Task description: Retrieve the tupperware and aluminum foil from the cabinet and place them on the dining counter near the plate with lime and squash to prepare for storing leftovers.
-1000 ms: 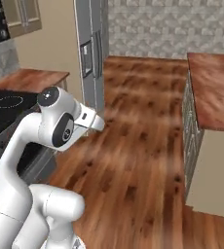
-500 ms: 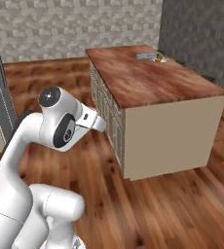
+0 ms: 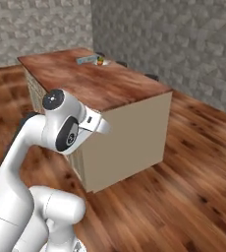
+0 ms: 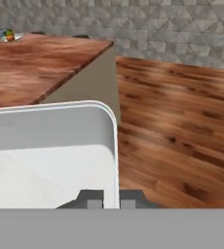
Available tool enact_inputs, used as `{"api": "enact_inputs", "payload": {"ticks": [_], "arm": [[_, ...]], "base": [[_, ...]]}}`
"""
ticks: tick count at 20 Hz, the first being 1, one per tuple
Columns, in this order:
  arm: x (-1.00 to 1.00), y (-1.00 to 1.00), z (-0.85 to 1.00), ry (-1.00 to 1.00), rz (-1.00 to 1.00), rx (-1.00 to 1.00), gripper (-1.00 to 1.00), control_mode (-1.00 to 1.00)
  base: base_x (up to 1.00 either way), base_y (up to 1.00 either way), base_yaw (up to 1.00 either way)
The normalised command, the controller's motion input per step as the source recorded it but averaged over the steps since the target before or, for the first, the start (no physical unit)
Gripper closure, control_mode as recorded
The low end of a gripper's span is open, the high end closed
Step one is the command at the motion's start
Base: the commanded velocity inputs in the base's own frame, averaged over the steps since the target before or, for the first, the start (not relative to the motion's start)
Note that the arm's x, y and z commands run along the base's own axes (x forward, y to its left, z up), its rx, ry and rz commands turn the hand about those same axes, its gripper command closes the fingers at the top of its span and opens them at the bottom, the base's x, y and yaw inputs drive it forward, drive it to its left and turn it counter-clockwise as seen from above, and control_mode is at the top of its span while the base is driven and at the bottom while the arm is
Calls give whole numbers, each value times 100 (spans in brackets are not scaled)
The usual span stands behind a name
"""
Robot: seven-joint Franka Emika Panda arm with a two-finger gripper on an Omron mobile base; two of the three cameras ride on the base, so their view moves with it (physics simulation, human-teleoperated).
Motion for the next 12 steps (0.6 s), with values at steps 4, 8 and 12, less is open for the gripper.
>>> {"api": "enact_inputs", "payload": {"ticks": [4, 8, 12], "arm": [[0, 0, 0, 0, 0, 0, 100, 100], [0, 0, 0, 0, 0, 0, 100, 100], [0, 0, 0, 0, 0, 0, 100, 100]], "base": [[100, -6, -36], [100, -36, -21], [100, -62, -8]]}}
